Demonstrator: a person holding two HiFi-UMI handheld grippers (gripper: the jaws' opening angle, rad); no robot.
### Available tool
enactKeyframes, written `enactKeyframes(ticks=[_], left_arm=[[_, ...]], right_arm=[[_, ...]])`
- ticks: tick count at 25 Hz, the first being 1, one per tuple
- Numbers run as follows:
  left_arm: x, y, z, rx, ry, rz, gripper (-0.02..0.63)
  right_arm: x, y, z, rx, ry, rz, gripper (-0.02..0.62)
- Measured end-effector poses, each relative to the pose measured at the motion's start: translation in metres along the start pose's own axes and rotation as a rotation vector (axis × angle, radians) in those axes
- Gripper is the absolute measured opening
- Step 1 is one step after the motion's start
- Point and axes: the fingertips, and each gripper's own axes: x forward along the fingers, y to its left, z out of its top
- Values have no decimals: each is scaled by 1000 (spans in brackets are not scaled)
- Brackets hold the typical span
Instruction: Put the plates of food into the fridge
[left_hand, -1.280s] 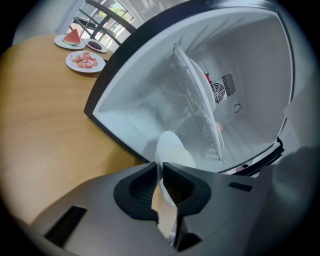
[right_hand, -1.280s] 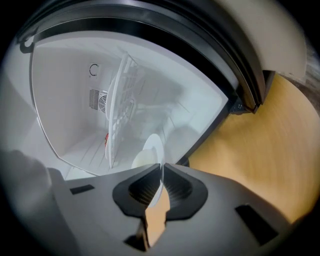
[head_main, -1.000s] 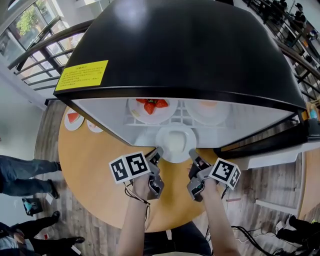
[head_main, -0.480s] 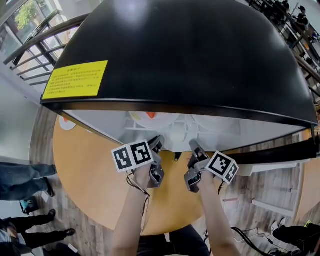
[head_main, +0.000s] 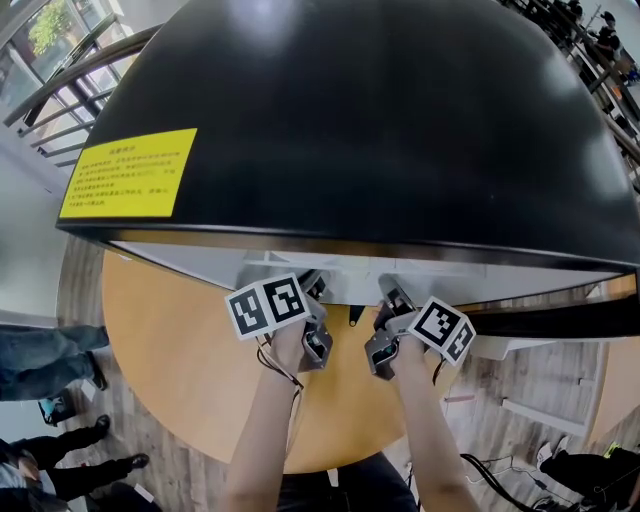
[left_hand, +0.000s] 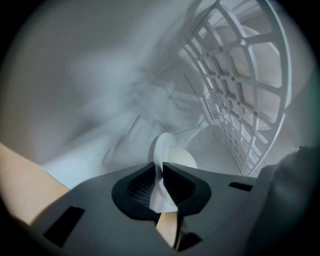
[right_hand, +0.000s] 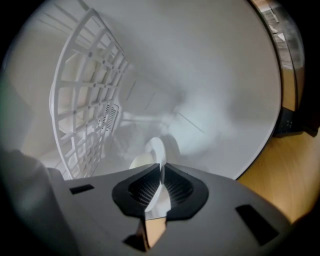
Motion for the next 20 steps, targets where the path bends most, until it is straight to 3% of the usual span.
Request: enactKeyframes(ticks=[12,20], left_arm=[[12,-1,4,-25,-37,10,40],[14,-2,5,85,-33,79,58]], right_arm=[[7,0,10,-11,-32,-37,31],[10,0,11,-62,-40,-76,32]])
